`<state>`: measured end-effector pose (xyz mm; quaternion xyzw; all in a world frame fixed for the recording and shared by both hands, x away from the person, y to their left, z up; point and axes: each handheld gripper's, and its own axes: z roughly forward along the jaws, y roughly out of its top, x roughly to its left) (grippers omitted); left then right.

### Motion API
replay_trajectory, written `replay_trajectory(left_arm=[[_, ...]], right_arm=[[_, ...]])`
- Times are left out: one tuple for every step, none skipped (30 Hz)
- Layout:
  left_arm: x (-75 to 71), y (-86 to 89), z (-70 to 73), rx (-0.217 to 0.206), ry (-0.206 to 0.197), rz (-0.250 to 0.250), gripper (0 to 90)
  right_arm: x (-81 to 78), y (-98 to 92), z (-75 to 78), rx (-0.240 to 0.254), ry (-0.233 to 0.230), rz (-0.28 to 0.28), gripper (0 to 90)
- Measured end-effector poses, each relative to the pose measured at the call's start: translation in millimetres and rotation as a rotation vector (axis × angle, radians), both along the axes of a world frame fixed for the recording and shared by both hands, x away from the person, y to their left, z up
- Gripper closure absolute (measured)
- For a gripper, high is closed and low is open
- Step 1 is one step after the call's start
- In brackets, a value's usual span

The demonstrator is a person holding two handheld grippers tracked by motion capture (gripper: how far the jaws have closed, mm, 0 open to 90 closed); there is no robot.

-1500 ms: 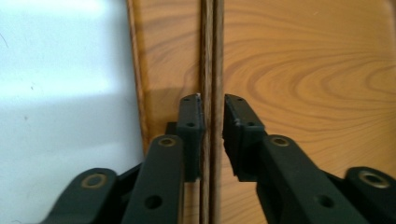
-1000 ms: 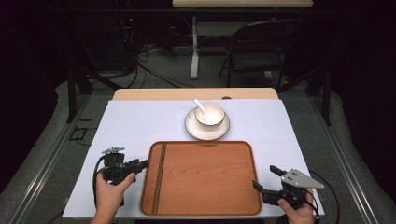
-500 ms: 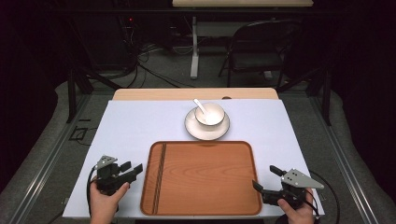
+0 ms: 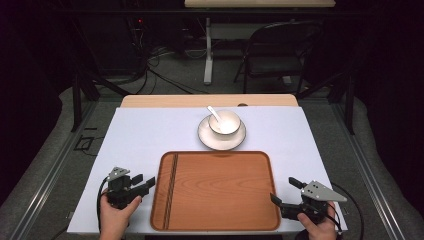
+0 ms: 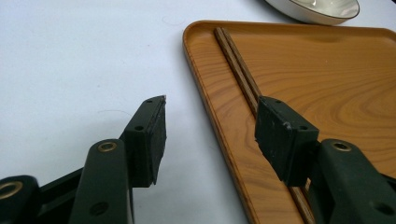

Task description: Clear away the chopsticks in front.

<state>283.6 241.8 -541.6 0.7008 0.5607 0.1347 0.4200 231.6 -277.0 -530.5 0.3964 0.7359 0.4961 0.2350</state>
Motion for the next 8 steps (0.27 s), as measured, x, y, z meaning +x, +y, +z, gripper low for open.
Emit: replay_trajectory(left_arm=[[0.3,-0.3,-0.2,0.001,0.003,-0.001,43.3],[0.5,-0.9,-0.5,0.005,0.002,0.000,42.9],[0.5,-1.4,-0.5,0.006,0.001,-0.002,42.7],[0.2,-1.8,-0.1,0.009,0.000,-0.004,42.5],[0.1,-2.1,0.4,0.006,-0.004,-0.007,42.2],[-0.5,-2.5,1.2,0.005,-0.008,-0.007,41.8],[-1.4,-3.0,1.7,0.003,-0.015,-0.005,41.3],[-2.1,-2.9,2.4,-0.005,-0.019,-0.010,41.2]], right_arm=[[0.3,-0.2,-0.1,0.002,0.002,-0.002,14.7],[0.7,-0.4,-0.3,0.004,0.003,-0.004,14.7],[1.1,-0.8,-0.4,0.003,0.006,-0.007,14.7],[1.4,-1.2,-0.5,0.004,0.008,-0.010,14.6],[1.6,-1.6,-0.6,0.005,0.010,-0.013,14.5],[2.0,-2.4,-0.6,0.003,0.013,-0.016,14.5],[1.8,-2.8,-0.4,0.009,0.017,-0.026,14.5],[1.3,-2.7,0.2,0.011,0.022,-0.037,14.5]])
